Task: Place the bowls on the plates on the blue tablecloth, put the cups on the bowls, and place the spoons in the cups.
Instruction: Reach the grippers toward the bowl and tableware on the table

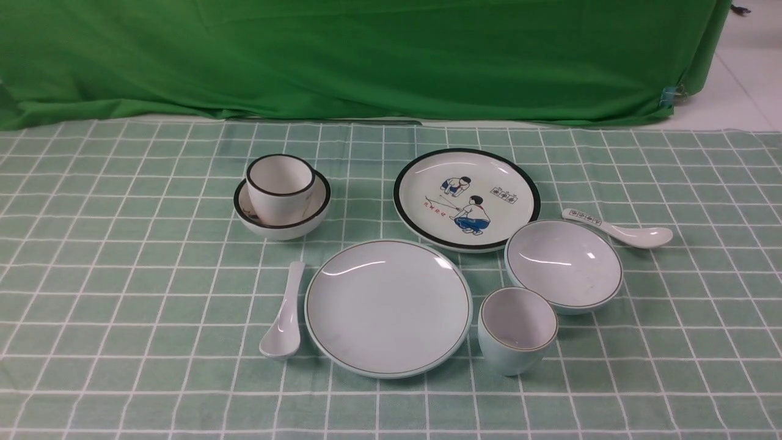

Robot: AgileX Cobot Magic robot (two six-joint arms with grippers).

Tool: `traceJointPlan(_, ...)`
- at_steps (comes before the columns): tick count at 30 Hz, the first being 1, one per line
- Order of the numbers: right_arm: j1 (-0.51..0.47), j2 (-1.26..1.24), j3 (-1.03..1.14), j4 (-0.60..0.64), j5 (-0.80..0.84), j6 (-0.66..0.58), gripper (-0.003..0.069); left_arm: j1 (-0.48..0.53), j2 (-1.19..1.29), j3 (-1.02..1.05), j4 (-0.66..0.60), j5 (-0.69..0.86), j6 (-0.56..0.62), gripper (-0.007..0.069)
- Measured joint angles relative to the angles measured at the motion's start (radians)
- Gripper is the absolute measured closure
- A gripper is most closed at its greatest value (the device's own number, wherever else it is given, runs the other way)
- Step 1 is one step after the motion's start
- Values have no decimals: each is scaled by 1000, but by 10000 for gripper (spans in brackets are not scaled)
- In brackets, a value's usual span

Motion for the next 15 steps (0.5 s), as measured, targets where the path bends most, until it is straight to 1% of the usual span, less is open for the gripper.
traceJointPlan(2,0,0,0,-3,-11,0,417,-6,130,-48,245,-45,-175,607)
traceJointPlan(3,0,0,0,-5,-18,0,417,-19,183,-63,311,-57,-240,607)
traceJointPlan(5,0,0,0,-7,-26,0,417,-46,248,-75,396,-59,-292,607)
traceJointPlan(7,0,0,0,-7,-30,7,417,-76,298,-78,438,-50,-313,607)
traceJointPlan(10,0,0,0,3,-45,78,417,-97,339,-78,460,-47,-323,607)
traceJointPlan(12,0,0,0,15,-71,176,417,-98,350,-78,466,-47,-325,607)
traceJointPlan(13,0,0,0,18,-92,243,417,-98,353,-78,467,-46,-325,607)
traceJointPlan(14,0,0,0,20,-115,279,417,-98,354,-78,469,-44,-325,607)
traceJointPlan(15,0,0,0,22,-143,344,417,-98,354,-78,469,-41,-323,607)
